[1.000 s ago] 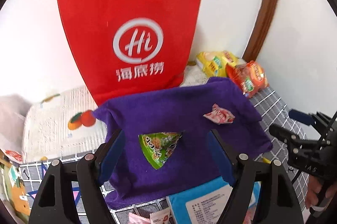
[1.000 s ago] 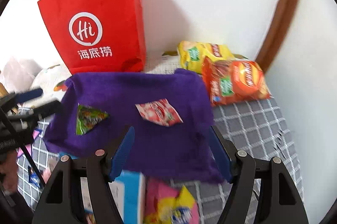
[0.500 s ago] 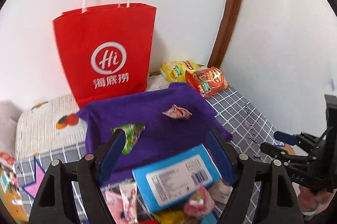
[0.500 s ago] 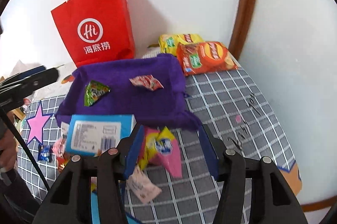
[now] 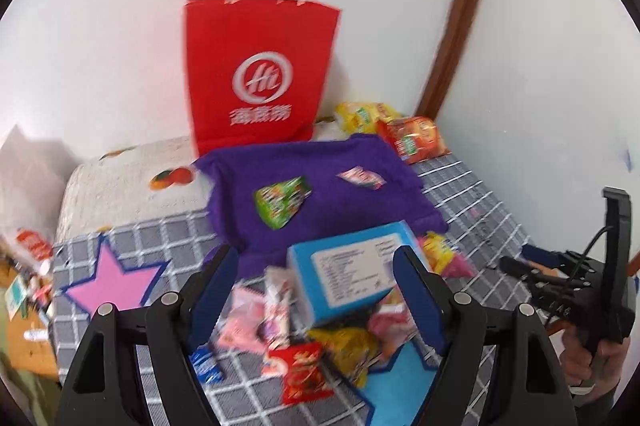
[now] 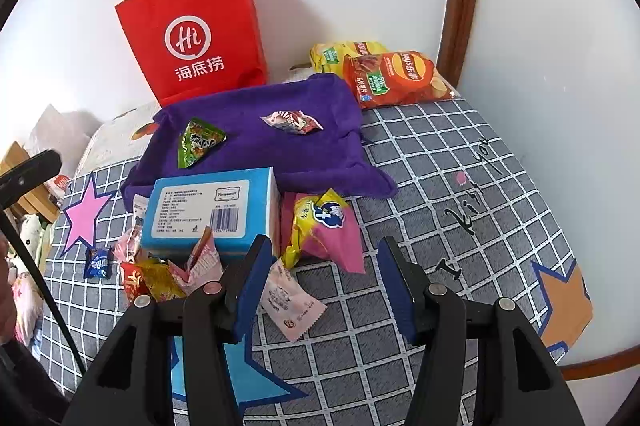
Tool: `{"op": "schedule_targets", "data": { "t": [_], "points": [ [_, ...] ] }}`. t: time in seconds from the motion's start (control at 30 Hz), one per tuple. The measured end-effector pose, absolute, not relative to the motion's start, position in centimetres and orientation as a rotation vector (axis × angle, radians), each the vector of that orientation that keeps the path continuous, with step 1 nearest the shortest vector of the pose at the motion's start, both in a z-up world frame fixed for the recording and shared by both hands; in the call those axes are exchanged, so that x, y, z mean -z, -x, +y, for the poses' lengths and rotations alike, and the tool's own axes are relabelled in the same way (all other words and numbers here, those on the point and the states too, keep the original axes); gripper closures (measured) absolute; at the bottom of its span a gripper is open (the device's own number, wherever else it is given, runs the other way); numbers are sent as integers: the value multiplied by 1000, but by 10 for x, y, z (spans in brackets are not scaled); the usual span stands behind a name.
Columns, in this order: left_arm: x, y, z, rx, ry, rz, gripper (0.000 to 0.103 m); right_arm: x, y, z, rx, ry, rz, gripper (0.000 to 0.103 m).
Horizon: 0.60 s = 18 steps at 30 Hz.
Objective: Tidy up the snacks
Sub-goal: 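Withdraw both open tools back toward the remaining snacks, then grasp the blue snack bag with the left tool while the right tool grasps the white amon candy bag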
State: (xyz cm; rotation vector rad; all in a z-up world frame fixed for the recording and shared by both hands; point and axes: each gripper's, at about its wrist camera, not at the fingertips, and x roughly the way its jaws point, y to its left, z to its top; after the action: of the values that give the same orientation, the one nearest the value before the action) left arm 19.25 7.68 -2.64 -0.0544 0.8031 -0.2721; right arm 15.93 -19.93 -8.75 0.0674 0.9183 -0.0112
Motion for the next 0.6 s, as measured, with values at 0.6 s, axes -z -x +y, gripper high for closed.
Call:
{"op": "schedule_targets", "data": {
  "t": [0.6],
  "points": [
    [104, -168, 147, 12, 151, 991, 25, 165, -165, -180, -129, -43, 1009, 35]
  ]
}}
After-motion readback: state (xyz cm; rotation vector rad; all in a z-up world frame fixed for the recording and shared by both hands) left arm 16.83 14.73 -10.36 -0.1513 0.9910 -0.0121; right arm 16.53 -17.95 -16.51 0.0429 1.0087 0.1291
